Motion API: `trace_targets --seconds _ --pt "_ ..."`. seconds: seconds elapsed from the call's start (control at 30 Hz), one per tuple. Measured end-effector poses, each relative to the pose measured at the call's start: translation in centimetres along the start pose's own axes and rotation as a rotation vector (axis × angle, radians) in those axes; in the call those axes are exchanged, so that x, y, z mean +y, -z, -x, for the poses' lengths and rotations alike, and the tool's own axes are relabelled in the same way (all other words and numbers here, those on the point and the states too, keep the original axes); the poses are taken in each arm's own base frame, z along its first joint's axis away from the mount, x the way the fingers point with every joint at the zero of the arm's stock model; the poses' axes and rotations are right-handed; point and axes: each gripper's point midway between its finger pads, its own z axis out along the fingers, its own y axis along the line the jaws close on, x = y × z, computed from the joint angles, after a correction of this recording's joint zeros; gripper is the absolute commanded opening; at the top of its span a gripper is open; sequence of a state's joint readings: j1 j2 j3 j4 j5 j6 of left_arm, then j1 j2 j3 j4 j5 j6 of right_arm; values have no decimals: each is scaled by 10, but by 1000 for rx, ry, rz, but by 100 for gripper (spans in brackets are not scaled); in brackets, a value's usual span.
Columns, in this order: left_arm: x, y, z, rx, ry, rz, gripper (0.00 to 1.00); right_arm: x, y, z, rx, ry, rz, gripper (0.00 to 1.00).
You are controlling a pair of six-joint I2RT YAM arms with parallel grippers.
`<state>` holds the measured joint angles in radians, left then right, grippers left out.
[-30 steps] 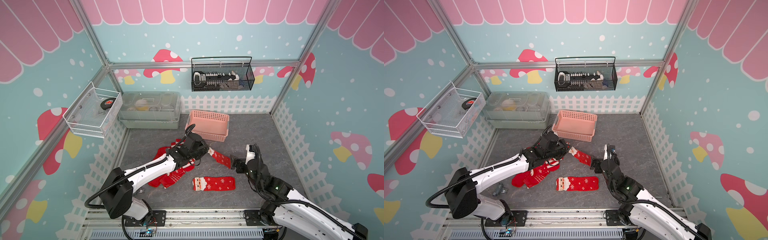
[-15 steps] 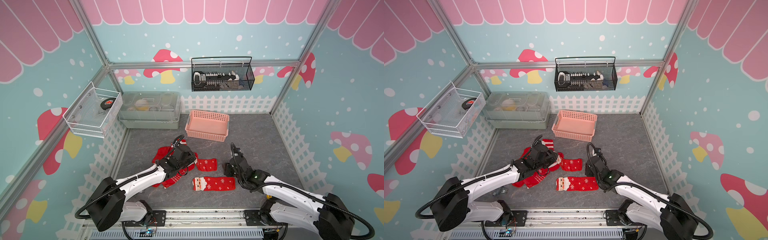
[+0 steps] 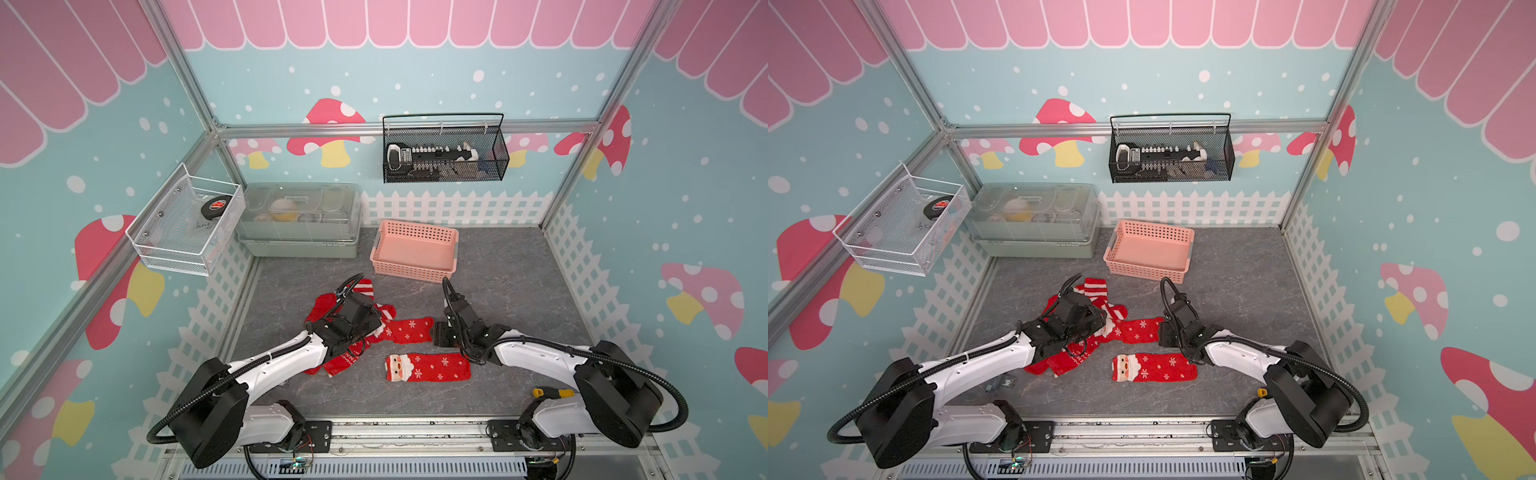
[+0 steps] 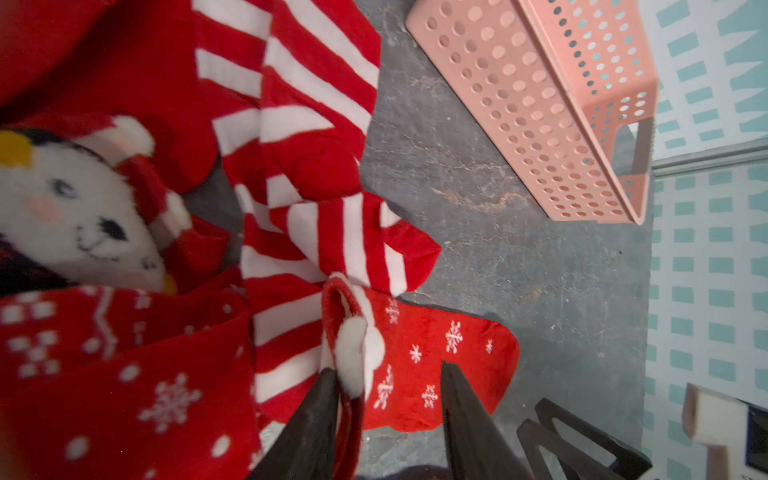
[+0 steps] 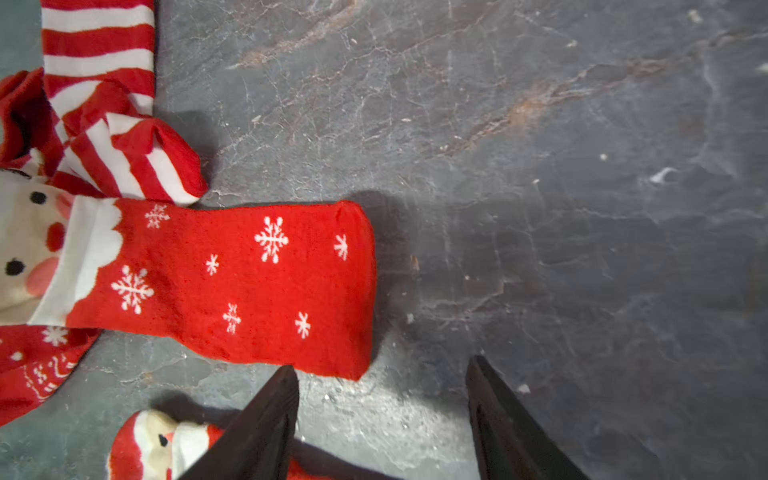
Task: Place the socks together as a pair
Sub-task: Flatten out the sock at the center of the board, then pick up the sock at the center of the board.
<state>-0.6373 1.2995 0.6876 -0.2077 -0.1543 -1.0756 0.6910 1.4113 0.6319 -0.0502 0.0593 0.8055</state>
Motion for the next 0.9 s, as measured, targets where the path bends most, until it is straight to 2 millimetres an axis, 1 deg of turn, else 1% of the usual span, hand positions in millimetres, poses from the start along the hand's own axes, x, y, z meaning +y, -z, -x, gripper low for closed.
trace_targets --seconds 0.17,0.33,0.5,0.6,0.67,0.8,0.9 --pt "23 -1 7 5 -22 79 41 0 -12 6 15 -19 5 62" --pt "31 -1 4 21 -64 107 42 0 -22 7 35 -29 4 60" --pt "38 -7 -1 52 -92 136 42 -2 -27 5 45 -40 3 53" --pt "41 -12 -5 74 -108 154 41 -2 -31 5 48 -45 0 47" --pt "40 -15 -5 82 -119 159 40 0 -33 7 46 -49 4 46" --pt "34 -15 -4 87 -125 147 37 2 -36 9 40 -52 11 39" --pt "30 -15 -4 93 -127 133 35 2 -37 9 40 -53 12 39"
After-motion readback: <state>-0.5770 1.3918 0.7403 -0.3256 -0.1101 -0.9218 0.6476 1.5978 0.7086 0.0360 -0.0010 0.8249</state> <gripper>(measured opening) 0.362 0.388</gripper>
